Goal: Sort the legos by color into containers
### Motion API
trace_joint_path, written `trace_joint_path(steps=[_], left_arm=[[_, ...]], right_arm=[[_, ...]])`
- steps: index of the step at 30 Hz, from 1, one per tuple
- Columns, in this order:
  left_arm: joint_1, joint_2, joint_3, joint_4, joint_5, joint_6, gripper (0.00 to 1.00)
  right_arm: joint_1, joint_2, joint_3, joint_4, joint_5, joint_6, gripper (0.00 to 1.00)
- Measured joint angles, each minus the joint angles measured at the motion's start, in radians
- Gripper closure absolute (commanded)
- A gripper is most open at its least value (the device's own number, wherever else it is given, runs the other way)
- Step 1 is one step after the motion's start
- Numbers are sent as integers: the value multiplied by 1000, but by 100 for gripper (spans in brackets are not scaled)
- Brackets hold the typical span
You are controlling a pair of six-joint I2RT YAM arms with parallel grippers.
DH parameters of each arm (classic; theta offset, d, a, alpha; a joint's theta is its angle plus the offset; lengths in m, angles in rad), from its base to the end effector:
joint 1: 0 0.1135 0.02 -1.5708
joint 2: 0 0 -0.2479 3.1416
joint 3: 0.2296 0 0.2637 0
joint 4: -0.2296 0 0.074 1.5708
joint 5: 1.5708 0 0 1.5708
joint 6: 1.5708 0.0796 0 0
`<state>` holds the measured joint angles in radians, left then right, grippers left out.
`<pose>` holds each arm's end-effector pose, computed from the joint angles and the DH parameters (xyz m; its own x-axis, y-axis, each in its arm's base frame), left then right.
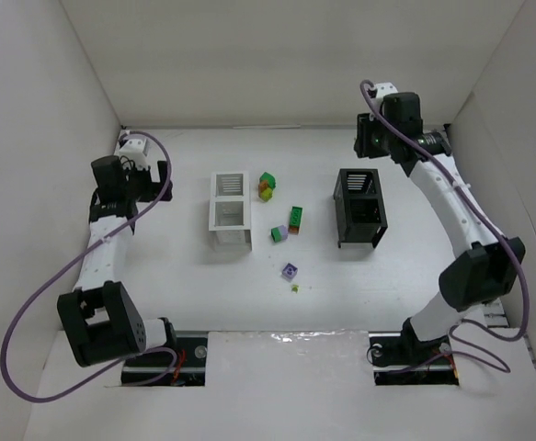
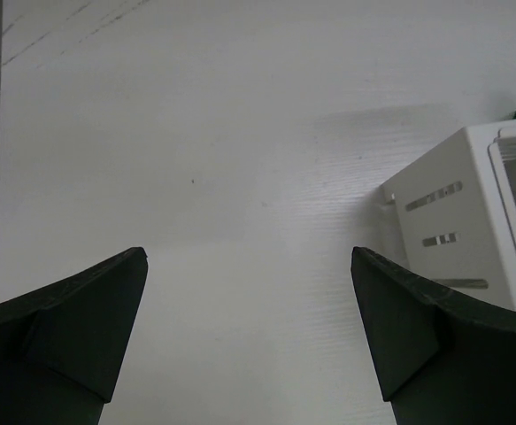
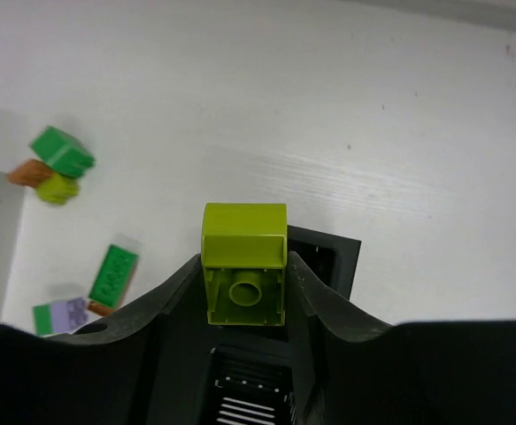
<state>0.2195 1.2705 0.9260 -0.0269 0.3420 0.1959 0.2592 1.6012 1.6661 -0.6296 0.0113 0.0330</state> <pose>0.3449 0.0496 0.2660 -0.3280 0.1147 -0.9377 0.1669 0.9840 0.0620 0.3962 0.1041 0.3556 -0.5252 -0.1051 -0.8445 -0.2298 0.9730 0.0218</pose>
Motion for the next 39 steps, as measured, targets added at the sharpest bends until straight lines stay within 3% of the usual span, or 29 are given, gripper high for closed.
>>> trace_joint_path(steps=[6, 15, 18, 22, 23, 26, 29, 33, 39], left_arm=[[-21, 77, 45, 12, 24, -35, 1], [-21, 102, 45, 16, 17, -54, 1], [-21, 102, 45, 17, 13, -59, 1], [-21, 102, 45, 17, 9, -63, 1], [-21, 102, 45, 17, 8, -63, 1], [-21, 102, 45, 18, 6, -63, 1], [-21, 102, 45, 19, 2, -64, 1], [-21, 102, 45, 22, -3, -64, 1], [-21, 98, 43, 31, -13, -61, 1]], right_arm=[[-47, 121, -47, -24, -26, -29, 100], [-106, 138, -113, -21, -38, -70, 99], [-117, 143, -124, -20, -41, -87, 86], [-114, 143, -125, -21, -61, -103, 56], [-114, 143, -125, -21, -72, -108, 41], [-114, 143, -125, -23, -116, -125, 28], [-116, 127, -137, -24, -170, -164, 22], [-116, -21, -263, -28, -276, -299, 24], [-60, -407, -592, -70, -458, -703, 35]])
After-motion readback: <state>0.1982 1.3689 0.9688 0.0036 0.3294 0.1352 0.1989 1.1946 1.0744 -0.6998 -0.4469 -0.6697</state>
